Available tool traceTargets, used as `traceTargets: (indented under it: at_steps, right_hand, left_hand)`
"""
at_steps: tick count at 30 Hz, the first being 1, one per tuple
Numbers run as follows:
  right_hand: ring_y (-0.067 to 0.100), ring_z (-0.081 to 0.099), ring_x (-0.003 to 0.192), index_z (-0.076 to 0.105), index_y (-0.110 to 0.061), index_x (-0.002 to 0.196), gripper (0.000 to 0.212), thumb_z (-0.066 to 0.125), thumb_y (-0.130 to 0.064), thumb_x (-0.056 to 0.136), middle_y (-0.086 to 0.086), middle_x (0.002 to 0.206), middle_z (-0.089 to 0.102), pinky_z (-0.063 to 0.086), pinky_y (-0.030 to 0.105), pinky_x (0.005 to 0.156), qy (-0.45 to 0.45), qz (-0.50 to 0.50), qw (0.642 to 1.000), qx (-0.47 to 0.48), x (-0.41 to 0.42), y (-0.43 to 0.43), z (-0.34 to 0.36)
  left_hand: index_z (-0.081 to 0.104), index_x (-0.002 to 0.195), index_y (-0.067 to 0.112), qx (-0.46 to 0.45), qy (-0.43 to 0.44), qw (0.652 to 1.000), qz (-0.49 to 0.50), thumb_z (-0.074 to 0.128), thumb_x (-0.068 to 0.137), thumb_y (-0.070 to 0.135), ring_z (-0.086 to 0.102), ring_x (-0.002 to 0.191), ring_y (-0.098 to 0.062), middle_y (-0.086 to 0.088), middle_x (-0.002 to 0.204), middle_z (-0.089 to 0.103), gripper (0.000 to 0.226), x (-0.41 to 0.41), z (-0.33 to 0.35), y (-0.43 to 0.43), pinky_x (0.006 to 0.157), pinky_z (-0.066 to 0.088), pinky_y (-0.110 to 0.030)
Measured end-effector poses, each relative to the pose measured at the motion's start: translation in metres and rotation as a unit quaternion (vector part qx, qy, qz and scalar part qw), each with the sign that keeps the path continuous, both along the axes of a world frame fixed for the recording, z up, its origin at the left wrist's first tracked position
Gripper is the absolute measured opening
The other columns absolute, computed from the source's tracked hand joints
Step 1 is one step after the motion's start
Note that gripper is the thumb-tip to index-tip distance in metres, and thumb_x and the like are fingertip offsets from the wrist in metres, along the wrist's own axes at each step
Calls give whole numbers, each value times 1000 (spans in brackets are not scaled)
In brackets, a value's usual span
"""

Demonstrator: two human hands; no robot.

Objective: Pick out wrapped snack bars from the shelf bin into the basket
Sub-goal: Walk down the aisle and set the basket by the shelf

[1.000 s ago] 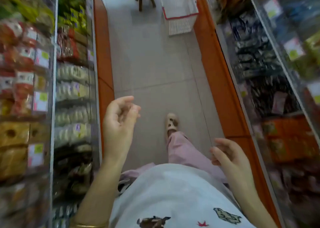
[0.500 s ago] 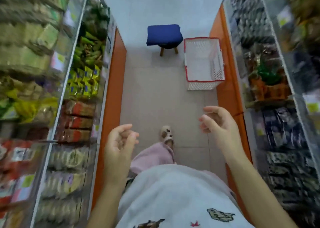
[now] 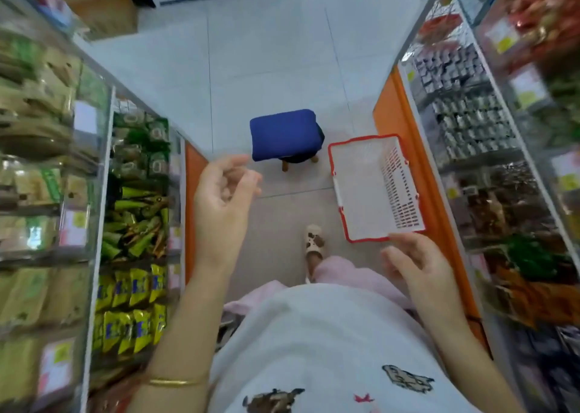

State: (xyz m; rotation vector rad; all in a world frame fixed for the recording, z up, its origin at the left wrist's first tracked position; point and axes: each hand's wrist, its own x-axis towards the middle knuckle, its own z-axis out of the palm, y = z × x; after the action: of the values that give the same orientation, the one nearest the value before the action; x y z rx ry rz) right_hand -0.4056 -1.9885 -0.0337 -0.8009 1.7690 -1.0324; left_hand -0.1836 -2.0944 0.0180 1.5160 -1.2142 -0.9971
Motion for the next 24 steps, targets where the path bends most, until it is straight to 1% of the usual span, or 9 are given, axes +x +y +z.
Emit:
traceTargets:
  at_steps: [4, 8, 11, 14, 16, 18, 20, 22, 24]
  right_hand:
    - [23, 64, 80, 59, -19, 104, 18, 58, -9, 89, 10, 89, 66, 53, 33, 71, -1, 10, 1000, -21, 12, -136, 14]
    - [16, 63, 76, 58, -26, 101, 20, 56, -10, 89, 6, 88, 66, 54, 29, 69, -11, -14, 999, -39, 25, -243, 24]
    - [14, 63, 74, 58, -30, 97, 20, 56, -11, 89, 5, 88, 66, 54, 29, 67, -18, -76, 996, -47, 36, -299, 18]
    - [13, 61, 71, 59, -29, 95, 19, 58, -10, 88, 6, 86, 66, 52, 29, 67, -29, -187, 981, -40, 51, -328, 4]
    - [9, 62, 69, 60, -26, 96, 19, 58, -9, 88, 8, 87, 66, 52, 21, 65, -38, -259, 965, -19, 61, -333, -3]
    - [3, 62, 68, 60, -27, 95, 20, 58, -8, 88, 5, 88, 66, 51, 14, 62, -46, -325, 945, 1, 70, -330, -8]
    - [5, 62, 66, 61, -27, 93, 22, 57, -6, 89, 7, 87, 66, 51, 14, 62, -48, -395, 917, 1, 71, -327, -13]
    - [7, 61, 63, 61, -24, 93, 22, 56, -3, 89, 13, 86, 65, 51, 15, 60, -49, -446, 894, -2, 62, -331, -19]
    - [6, 61, 62, 60, -24, 93, 23, 55, -2, 89, 14, 89, 64, 51, 16, 59, -55, -459, 886, 2, 40, -342, -27]
  left_hand:
    - [58, 100, 22, 38, 6, 999, -21, 54, 90, 3, 61, 78, -17, -20, 94, 63, 21, 7, -5, -83, 72, 52, -27]
    - [60, 100, 25, 65, 17, 996, -56, 57, 89, 5, 63, 75, -10, -10, 90, 65, 22, 18, -9, -171, 70, 52, -20]
    - [61, 98, 26, 77, 20, 988, -130, 58, 89, 5, 61, 72, -4, -7, 88, 63, 23, 19, -16, -254, 66, 50, -14]
    - [62, 96, 27, 73, -18, 971, -228, 59, 87, 5, 62, 71, -5, -8, 85, 65, 24, 9, -16, -334, 67, 50, -15]
    - [62, 95, 28, 79, -32, 950, -300, 59, 86, 8, 63, 71, -7, -7, 86, 65, 22, -7, -13, -376, 69, 50, -18]
    - [62, 94, 30, 99, -45, 924, -365, 59, 81, 16, 63, 74, -12, -3, 86, 65, 19, -29, -10, -403, 72, 51, -25]
    - [62, 95, 29, 114, -53, 898, -421, 57, 78, 19, 62, 79, -17, -1, 87, 65, 21, -57, -10, -422, 75, 51, -32]
    - [63, 96, 28, 113, -59, 875, -468, 60, 80, 16, 62, 80, -18, 2, 85, 65, 20, -86, -13, -435, 76, 50, -31]
    - [63, 96, 27, 102, -66, 860, -496, 60, 84, 8, 62, 79, -15, 4, 83, 66, 22, -115, -19, -447, 75, 49, -26]
